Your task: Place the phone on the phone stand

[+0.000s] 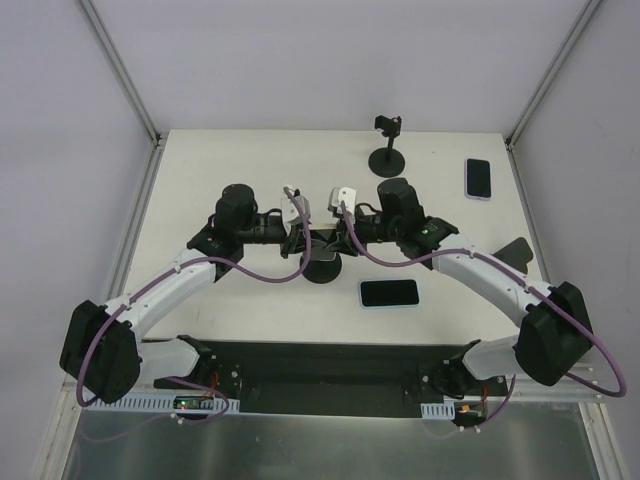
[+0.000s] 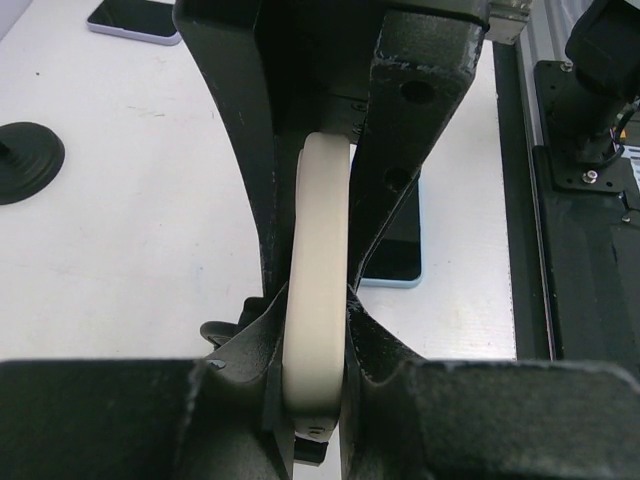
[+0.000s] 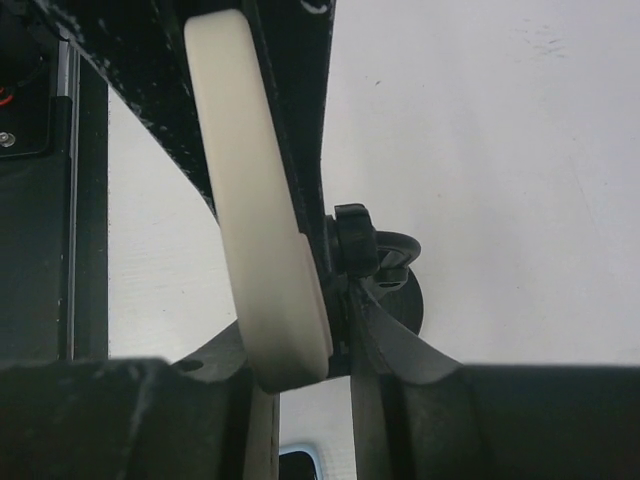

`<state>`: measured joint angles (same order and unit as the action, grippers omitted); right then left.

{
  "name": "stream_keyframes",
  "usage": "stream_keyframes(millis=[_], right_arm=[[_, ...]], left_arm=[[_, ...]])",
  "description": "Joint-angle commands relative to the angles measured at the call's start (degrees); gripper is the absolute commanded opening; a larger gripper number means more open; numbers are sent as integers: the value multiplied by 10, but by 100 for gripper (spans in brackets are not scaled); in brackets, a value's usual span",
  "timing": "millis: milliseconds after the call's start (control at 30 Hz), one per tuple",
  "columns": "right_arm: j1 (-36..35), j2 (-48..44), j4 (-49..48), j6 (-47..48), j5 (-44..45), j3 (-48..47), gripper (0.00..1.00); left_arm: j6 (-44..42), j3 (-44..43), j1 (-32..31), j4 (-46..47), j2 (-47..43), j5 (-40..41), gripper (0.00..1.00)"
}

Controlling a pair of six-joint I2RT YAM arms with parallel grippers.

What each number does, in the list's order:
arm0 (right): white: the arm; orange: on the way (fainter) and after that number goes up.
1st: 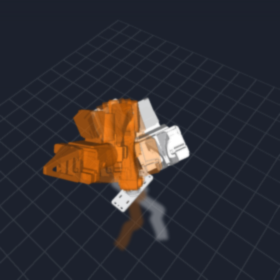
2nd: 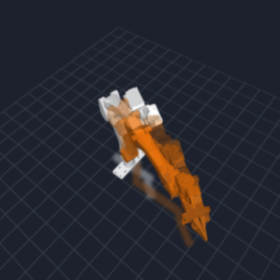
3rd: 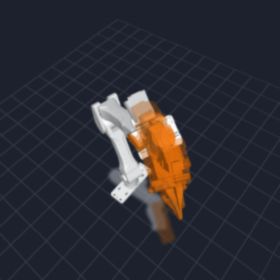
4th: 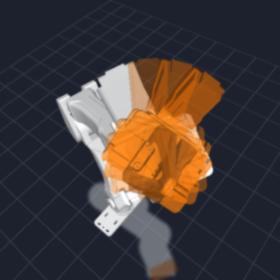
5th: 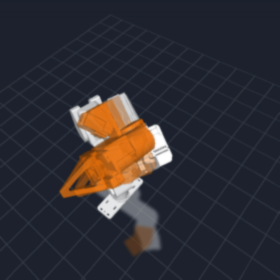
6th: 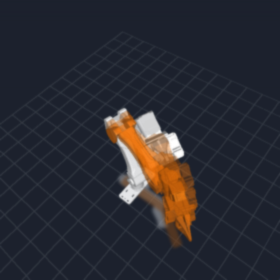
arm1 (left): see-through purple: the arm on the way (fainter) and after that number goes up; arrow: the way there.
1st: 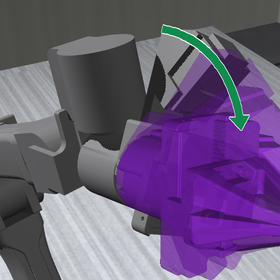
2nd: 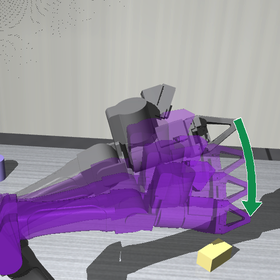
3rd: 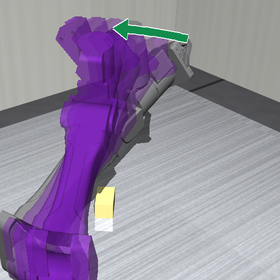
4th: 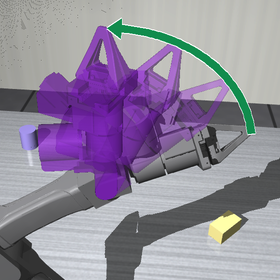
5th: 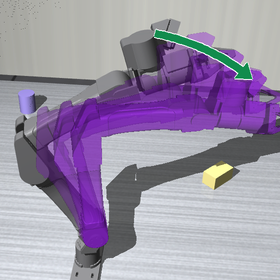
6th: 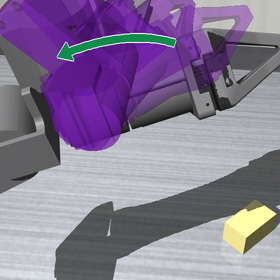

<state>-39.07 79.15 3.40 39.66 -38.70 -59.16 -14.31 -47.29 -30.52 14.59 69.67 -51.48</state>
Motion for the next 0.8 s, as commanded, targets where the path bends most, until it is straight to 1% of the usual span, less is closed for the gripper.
stream_keyframes(millis=[0, 100, 133, 200, 233, 267, 300, 367, 400, 433, 467, 533, 567, 633, 667, 733, 767], right_arm=[[0, 21, -9, -91, 69, -23, 0], [1, 26, 19, -88, 51, -43, 0], [2, 25, 23, -92, 59, -46, 10], [3, 13, 41, -102, 61, -47, 51], [3, 3, 42, -109, 76, -33, 89], [2, -7, 42, -118, 86, -25, 99], [2, -30, 42, -131, 94, -13, 96], [4, -59, 41, -143, 114, 25, 96], [4, -92, 42, -162, 127, 39, 96], [5, -108, 41, -171, 159, 52, 96], [9, -124, 40, -183, 175, 76, 96], [14, -167, 42, -214, 206, 96, 96], [22, -180, 48, -221, 211, 112, 96], [29, -213, 54, -243, 217, 128, 96], [32, -223, 59, -248, 216, 135, 96], [34, -247, 59, -257, 209, 160, 96], [34, -254, 60, -261, 208, 168, 96]], left_arm=[[50, 25, -15, 82, -8, 16, 0], [49, 31, -16, 80, -16, 22, 0], [46, 32, -15, 77, -16, 23, 0], [43, 27, -16, 59, -18, 26, 0], [41, 23, -16, 51, -19, 34, 0], [40, 18, -15, 41, -18, 39, 0], [38, 8, -15, 23, -19, 45, 0], [37, 4, -16, 14, -23, 86, 0], [38, 4, -15, 13, -25, 108, 0], [40, 3, -15, 13, -26, 137, 0], [37, 4, -13, 15, -28, 168, 0], [40, 4, -12, 30, -27, 225, 0], [39, -1, -10, 30, -23, 279, 0], [43, -21, -3, 27, -4, 326, 0], [45, -30, 17, 26, 4, 327, 0], [61, -49, 42, 35, 27, 302, 0], [64, -52, 76, 66, 39, 280, 0]])
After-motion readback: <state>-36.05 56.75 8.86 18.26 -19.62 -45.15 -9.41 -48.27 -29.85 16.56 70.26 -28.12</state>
